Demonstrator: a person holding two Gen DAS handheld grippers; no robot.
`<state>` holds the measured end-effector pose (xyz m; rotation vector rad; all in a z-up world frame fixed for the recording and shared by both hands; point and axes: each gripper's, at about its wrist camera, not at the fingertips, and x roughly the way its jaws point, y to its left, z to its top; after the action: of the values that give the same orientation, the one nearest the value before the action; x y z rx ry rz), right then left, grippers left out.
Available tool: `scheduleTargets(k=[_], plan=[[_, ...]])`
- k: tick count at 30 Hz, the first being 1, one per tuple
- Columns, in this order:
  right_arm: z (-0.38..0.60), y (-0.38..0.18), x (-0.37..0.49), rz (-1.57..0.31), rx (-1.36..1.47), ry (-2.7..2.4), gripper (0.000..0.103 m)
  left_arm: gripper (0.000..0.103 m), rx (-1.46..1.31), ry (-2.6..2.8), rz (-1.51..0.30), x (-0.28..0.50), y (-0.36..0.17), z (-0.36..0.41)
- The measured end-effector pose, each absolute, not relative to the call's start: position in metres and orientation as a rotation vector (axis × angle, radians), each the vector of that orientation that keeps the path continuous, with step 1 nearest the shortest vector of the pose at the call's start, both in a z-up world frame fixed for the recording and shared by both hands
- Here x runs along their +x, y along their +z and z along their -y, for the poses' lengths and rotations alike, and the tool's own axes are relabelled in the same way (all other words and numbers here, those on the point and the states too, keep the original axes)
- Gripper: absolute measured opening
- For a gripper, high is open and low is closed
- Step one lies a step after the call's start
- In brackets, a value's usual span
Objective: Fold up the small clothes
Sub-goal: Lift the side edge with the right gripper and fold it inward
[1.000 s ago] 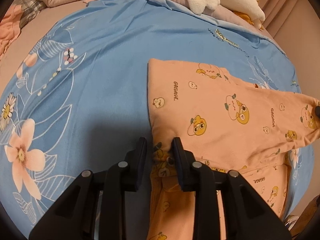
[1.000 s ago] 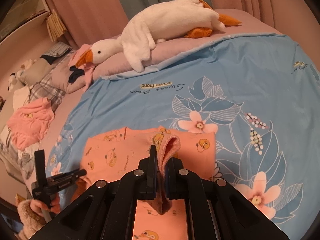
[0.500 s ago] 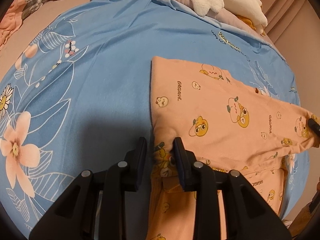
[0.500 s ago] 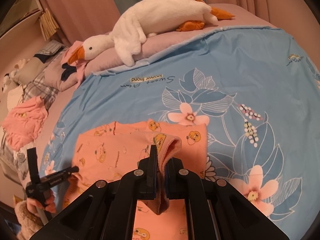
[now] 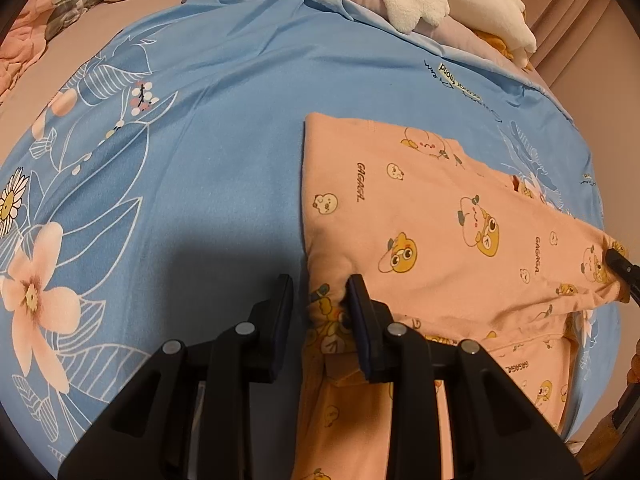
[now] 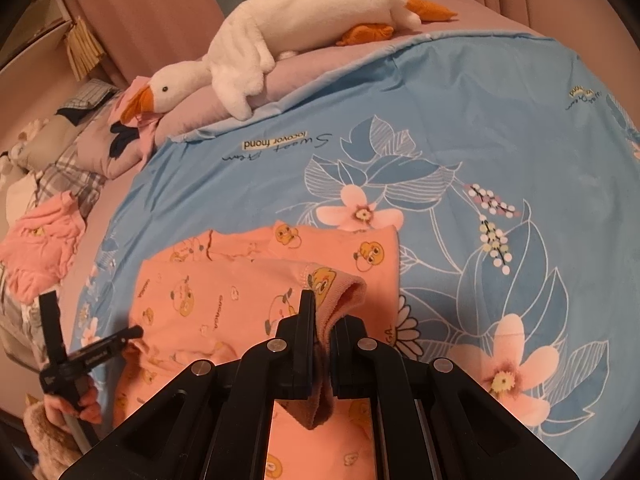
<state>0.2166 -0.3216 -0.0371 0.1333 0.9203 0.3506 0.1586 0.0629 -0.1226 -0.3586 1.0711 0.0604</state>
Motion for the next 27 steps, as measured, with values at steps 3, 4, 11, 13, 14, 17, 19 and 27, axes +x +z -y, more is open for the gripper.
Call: scheduleTargets(k=[3,4,11,13,14,17,19,27], plan=[[0.323,-0.042,0.217,-0.932,0.14,0.345,0.007,0.03,-0.356,0.061,-1.073,0.159,-0.123,-0.063],[0.324,-0.044,0.218,-0.935,0.14,0.344,0.007,0.03,-0.357,0.061,-1.073,0.159,-0.123,-0.063],[0.328,-0.053,0.22,-0.958,0.151,0.334,0.007,0.03,-0.361,0.061,-1.073,0.159,-0.123,-0.063],[0.328,-0.056,0.221,-0.963,0.153,0.332,0.007,0.03,-0.361,0.061,-1.073,0.159,-0.123,-0.063],[0.329,-0.057,0.222,-0.966,0.154,0.33,0.007,0.03,-0.36,0.062,-1.072,0.159,-0.123,-0.063],[0.33,-0.062,0.223,-0.978,0.158,0.325,0.007,0.03,-0.358,0.064,-1.073,0.159,-0.123,-0.063],[0.331,-0.066,0.224,-0.987,0.16,0.322,0.007,0.03,-0.357,0.065,-1.073,0.16,-0.123,-0.063],[0.332,-0.079,0.225,-1.02,0.163,0.305,0.007,0.03,-0.36,0.061,-1.073,0.16,-0.124,-0.063]])
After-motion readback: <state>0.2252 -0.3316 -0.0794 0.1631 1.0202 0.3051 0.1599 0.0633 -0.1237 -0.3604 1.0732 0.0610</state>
